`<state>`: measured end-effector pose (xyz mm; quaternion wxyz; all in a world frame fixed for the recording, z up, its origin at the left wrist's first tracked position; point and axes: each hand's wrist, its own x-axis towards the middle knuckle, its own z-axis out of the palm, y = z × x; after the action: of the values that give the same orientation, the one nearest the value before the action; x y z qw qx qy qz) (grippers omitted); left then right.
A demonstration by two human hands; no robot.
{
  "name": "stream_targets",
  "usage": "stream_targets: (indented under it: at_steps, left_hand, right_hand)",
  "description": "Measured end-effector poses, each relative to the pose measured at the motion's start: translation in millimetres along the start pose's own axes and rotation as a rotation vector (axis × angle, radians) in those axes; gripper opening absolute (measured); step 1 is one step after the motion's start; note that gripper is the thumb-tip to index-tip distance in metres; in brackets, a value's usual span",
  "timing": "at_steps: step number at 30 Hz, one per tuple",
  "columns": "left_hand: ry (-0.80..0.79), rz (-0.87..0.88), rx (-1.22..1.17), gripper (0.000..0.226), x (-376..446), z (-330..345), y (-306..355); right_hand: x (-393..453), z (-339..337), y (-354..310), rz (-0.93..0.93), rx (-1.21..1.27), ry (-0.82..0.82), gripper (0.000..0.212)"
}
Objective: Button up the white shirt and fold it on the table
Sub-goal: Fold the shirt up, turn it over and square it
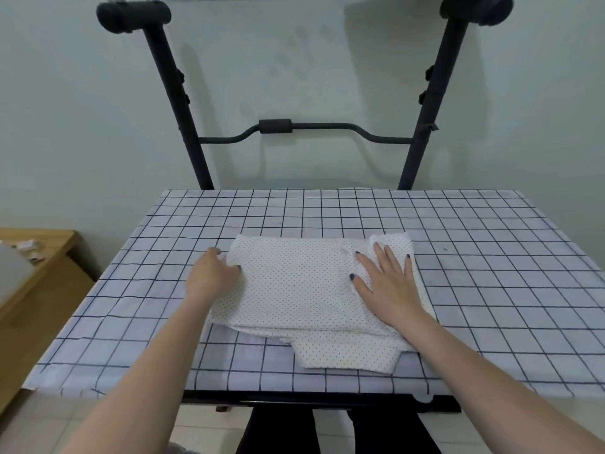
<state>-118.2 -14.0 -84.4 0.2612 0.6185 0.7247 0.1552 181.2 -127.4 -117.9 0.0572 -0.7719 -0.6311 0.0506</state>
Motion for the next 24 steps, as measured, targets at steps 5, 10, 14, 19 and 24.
stream_targets:
  at_steps: [5, 10, 14, 19, 24]
  left_hand:
    - [-0.214, -0.065, 0.025, 0.022, 1, -23, 14]
    - [-0.138, 0.116, 0.037, 0.013, -13, -23, 53]
    - [-0.170, 0.282, 0.207, 0.013, -32, 2, 86]
    - [-0.100, 0.335, 0.234, 0.013, -44, 46, 90]
    - [-0.114, 0.331, 0.250, 0.023, -44, 58, 79]
  right_hand:
    - [-4, 2, 1, -0.021, 0.007, 0.027, 0.085]
    - [-5, 5, 2, -0.029, 0.011, 0.053, 0.096]
    - [-6, 5, 2, -0.026, 0.021, 0.058, 0.099]
    - [-7, 4, 2, -0.033, 0.031, 0.057, 0.101]
    - [-10, -3, -2, -0.045, 0.054, -0.004, 0.093]
